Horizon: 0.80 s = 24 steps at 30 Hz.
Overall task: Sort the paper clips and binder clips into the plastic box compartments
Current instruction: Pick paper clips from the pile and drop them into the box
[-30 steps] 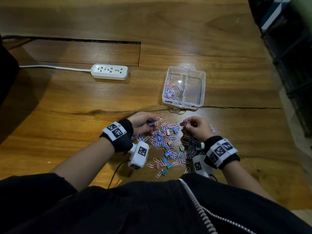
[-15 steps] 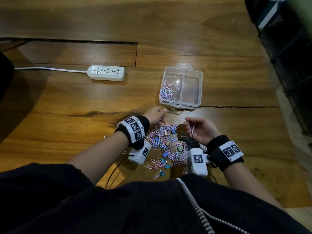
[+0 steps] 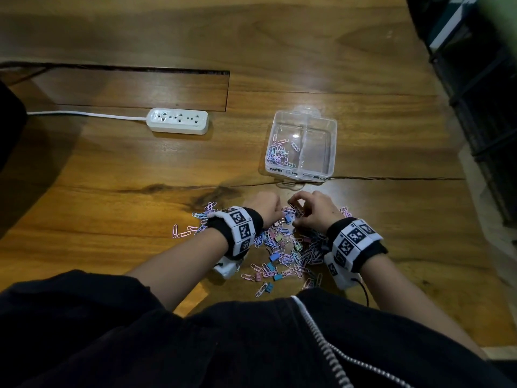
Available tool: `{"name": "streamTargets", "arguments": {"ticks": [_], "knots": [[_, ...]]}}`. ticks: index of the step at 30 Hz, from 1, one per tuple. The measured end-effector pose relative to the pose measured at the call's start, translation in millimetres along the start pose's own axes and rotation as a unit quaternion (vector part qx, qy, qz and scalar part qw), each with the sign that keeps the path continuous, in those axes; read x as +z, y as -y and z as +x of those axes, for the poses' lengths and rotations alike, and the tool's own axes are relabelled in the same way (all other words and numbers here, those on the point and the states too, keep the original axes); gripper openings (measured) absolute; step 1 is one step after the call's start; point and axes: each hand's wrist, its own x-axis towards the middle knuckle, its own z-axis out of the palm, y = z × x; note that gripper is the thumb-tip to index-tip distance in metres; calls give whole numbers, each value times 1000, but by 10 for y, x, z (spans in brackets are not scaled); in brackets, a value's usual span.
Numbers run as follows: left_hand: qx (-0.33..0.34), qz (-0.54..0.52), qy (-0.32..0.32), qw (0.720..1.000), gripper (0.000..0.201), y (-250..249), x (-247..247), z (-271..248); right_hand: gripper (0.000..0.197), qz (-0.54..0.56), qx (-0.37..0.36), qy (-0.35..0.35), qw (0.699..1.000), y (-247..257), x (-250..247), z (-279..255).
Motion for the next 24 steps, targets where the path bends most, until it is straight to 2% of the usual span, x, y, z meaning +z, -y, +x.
{"name": "streamTargets", "arguments": {"ticks": [3, 6, 8, 10, 12, 14, 15, 17, 19, 21, 24], "knots": [[10, -23, 39, 999, 13, 19, -12, 17, 37, -22, -16, -6, 1000, 17, 19, 15], [-23, -191, 73, 979, 24, 76, -51, 9, 25, -31, -30, -13, 999, 25, 49, 5], [-47, -328, 90, 939, 25, 123, -96, -9, 21, -42, -34, -17, 998, 24, 65, -6], [-58, -482, 96, 869, 21, 176, -139, -36, 21, -52, -45, -15, 998, 16, 77, -20], [-47, -587, 105, 802, 12, 220, -174, -68, 16, -53, -52, -11, 997, 12, 85, -45], [-32, -630, 110, 768, 13, 250, -185, -96, 10, -6, -32, -20, 999, 3, 72, -84], [-33, -636, 106, 764, 15, 269, -184, -98, 16, 45, -7, -27, 999, -2, 62, -104], [-53, -624, 89, 774, 24, 311, -178, -77, 27, 170, 34, -45, 984, -26, 27, -141], [-64, -591, 81, 800, 30, 331, -186, -60, 29, 282, 53, -48, 957, -54, -4, -179], [-57, -508, 74, 856, 28, 329, -184, -56, 23, 384, 55, -31, 921, -87, -25, -203], [-33, -305, 37, 951, 11, 320, -168, -73, 23, 507, 75, 12, 859, -102, -56, -203]]}}
